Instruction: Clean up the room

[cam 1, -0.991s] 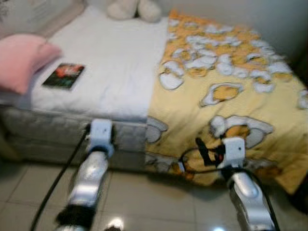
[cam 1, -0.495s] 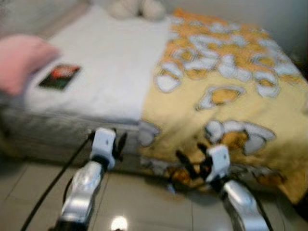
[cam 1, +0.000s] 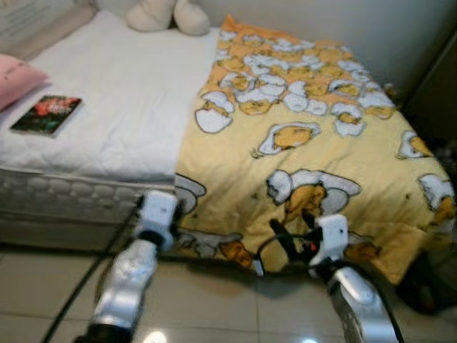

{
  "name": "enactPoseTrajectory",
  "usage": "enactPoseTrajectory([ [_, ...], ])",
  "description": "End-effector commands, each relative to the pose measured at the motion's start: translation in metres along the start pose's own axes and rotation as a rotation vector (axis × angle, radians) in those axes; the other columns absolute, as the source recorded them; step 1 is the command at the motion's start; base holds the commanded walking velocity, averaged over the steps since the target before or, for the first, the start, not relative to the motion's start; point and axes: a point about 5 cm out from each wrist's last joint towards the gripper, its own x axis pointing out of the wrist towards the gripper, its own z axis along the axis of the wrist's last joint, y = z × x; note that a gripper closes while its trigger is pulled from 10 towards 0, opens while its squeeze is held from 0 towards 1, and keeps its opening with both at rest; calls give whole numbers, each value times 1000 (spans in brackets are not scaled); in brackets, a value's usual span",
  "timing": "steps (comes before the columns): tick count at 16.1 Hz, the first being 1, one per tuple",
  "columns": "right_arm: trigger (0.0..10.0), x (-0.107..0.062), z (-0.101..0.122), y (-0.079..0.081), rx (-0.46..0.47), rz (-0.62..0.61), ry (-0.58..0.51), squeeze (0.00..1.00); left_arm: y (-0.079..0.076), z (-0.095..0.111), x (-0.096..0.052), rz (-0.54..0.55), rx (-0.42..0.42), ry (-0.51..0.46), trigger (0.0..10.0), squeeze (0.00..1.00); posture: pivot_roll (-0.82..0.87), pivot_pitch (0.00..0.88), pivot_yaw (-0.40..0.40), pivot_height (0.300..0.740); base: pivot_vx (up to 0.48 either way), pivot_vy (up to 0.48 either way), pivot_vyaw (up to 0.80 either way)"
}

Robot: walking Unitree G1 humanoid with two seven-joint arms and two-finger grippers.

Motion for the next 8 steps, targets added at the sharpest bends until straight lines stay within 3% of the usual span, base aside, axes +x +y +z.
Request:
enactPoseTrajectory([
  [1,10000,0,1,-13,-41,-73,15,43,-3,5,4,-8,-6,-17,10000,0,56,0,-48,740,0,0,0],
  [3,10000,4,-2,-19,-66,-129,56,0,1,7,7,5,-1,-14,10000,0,57,0,-46,740,0,0,0],
  [5,10000,6,5,-17,-46,-121,-2,0,7,10,14,48,-28,-12,10000,0,54,0,-43,740,0,0,566],
  [7,10000,10,9,-18,-39,-154,-34,0,18,4,15,171,-237,35,10000,0,49,0,-37,740,0,0,472],
  [8,10000,10,13,-21,-11,-188,-63,0,23,-3,13,248,-405,70,10000,0,49,0,-37,740,0,0,481],
])
